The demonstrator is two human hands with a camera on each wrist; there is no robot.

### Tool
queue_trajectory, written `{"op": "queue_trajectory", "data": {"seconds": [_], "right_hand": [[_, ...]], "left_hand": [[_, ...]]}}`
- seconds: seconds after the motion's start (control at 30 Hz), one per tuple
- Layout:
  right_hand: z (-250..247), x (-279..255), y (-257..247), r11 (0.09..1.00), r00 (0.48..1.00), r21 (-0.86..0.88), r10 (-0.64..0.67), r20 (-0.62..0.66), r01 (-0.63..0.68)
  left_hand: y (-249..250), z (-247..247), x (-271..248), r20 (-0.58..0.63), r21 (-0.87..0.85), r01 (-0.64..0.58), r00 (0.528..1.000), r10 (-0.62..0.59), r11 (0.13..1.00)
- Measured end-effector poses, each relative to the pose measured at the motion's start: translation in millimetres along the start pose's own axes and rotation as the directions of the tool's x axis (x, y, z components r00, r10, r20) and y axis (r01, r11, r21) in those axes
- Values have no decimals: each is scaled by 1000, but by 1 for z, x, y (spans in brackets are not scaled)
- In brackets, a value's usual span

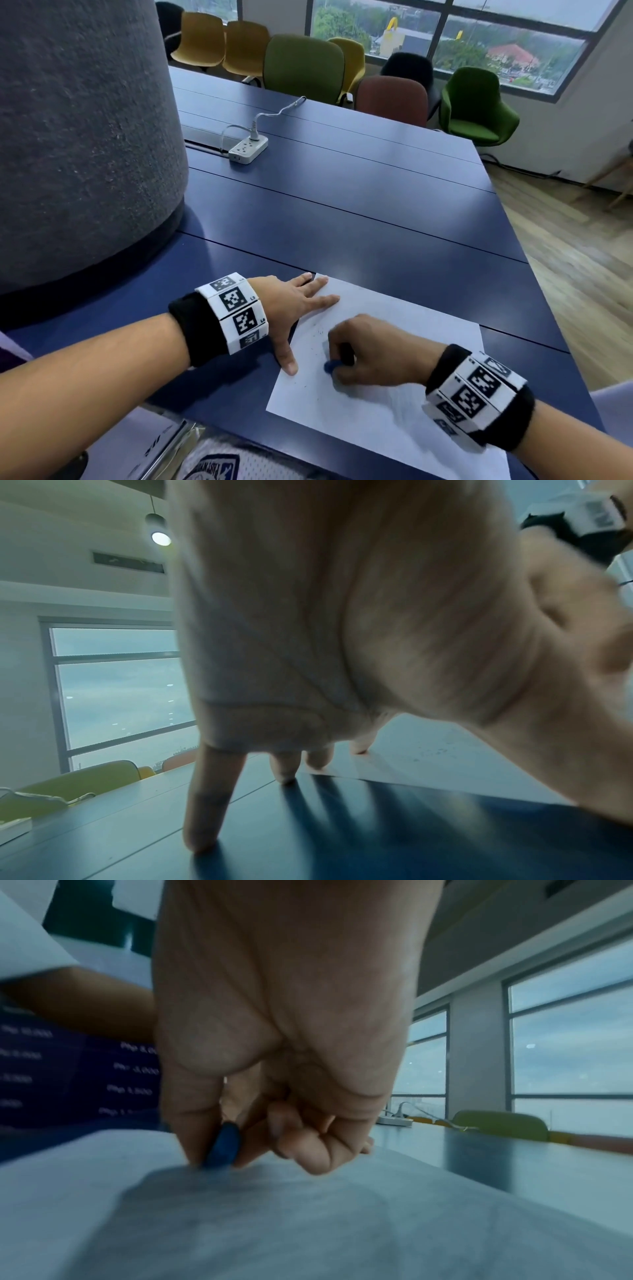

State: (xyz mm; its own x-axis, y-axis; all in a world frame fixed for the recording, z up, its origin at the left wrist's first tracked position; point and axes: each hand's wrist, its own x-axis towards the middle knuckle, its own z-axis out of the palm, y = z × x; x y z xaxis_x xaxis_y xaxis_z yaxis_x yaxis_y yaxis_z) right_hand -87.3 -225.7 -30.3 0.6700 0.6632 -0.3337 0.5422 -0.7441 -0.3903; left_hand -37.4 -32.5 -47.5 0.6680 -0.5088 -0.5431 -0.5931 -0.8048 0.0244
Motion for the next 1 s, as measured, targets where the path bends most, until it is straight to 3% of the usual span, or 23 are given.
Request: {"op": "queue_trajectory", "data": {"seconds": [0.07,0.2,0.33,0.5,0.63,0.77,0.87,1.0], "right_hand": [[4,0,0,1000,1000,-4,-5,-27,5],[8,-4,-12,997,990,9,-76,122,76],[-4,7,6,1000,998,6,24,-54,-24],[4,-5,-4,997,989,28,-74,126,71],[-3,1,12,1000,998,-8,10,-64,-10],[1,-7,-1,999,992,13,-38,121,36],[-12,10,9,998,999,-37,42,-10,-42],[-27,41,39,982,963,-64,161,-215,-179]], "left_hand": [[1,1,1,1,-1,1,1000,-1,1000],[2,-1,0,7,-7,5,1000,-5,1000],[1,0,0,11,-15,3,1000,-3,1000],[2,0,-1,10,-11,7,1000,-7,1000],[2,-1,-1,15,-10,5,1000,-5,1000],[2,-1,-1,18,-4,8,1000,-8,1000],[2,-1,-2,18,3,8,1000,-8,1000],[2,0,-2,2,-6,4,1000,-4,1000]]}}
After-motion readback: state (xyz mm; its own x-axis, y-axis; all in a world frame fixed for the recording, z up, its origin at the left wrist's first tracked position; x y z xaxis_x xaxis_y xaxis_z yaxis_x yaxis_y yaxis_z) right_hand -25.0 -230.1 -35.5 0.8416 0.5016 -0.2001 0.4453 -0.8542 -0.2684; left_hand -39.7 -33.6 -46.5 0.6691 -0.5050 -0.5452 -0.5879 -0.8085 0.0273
